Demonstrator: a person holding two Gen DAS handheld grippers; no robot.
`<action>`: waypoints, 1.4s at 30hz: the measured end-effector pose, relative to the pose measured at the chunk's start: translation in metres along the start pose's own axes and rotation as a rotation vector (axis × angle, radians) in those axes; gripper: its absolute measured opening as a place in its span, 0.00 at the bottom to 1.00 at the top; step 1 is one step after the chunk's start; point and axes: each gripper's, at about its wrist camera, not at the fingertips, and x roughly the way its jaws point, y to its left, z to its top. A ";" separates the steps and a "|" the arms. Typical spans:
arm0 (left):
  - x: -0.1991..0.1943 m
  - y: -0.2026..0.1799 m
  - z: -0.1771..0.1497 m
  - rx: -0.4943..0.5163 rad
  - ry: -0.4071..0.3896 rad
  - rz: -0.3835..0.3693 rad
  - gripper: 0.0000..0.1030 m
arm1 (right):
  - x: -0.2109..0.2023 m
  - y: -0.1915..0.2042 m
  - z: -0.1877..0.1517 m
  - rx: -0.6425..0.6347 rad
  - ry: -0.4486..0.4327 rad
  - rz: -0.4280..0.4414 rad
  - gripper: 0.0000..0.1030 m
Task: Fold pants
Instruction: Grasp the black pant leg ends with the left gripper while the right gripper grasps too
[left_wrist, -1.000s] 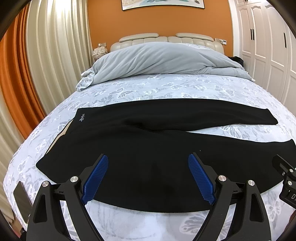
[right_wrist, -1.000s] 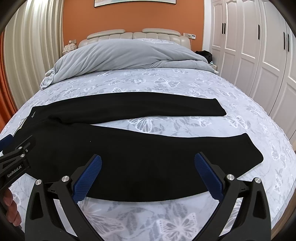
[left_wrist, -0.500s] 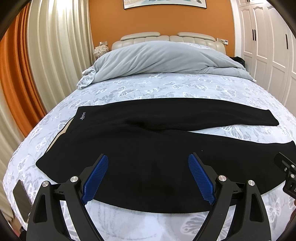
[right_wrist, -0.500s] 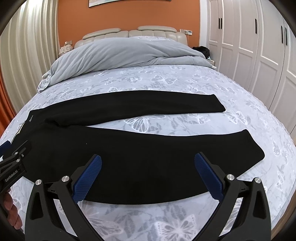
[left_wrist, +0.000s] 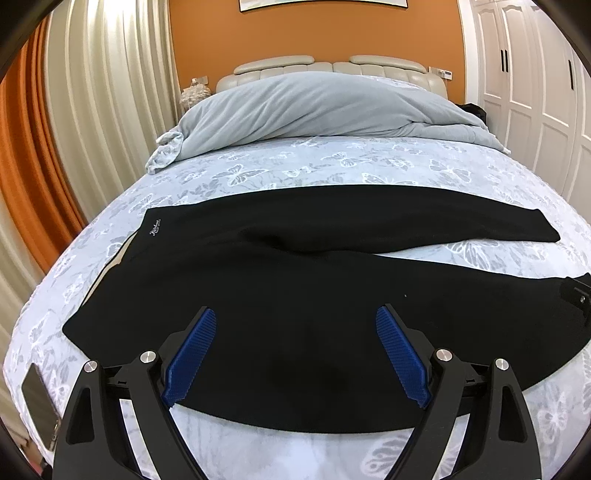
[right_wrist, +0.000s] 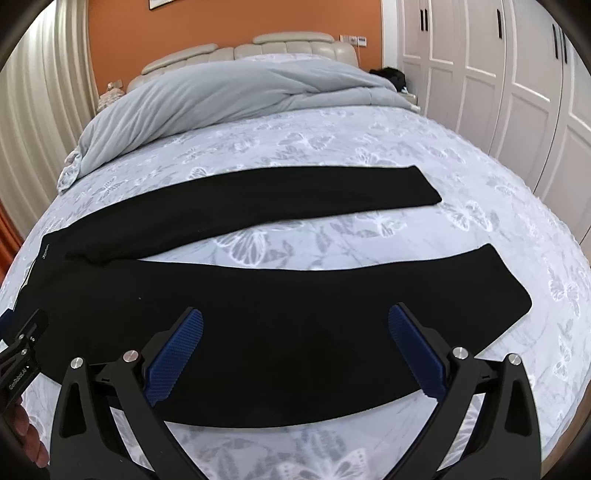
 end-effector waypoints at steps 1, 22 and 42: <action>0.000 0.000 0.000 0.002 -0.001 -0.001 0.84 | 0.002 -0.003 0.003 -0.003 0.004 -0.004 0.96; 0.075 0.112 0.069 -0.252 0.100 -0.092 0.84 | 0.195 -0.191 0.173 0.122 0.096 0.048 0.71; 0.319 0.298 0.144 -0.475 0.330 0.137 0.15 | 0.257 -0.192 0.187 0.123 0.089 0.049 0.16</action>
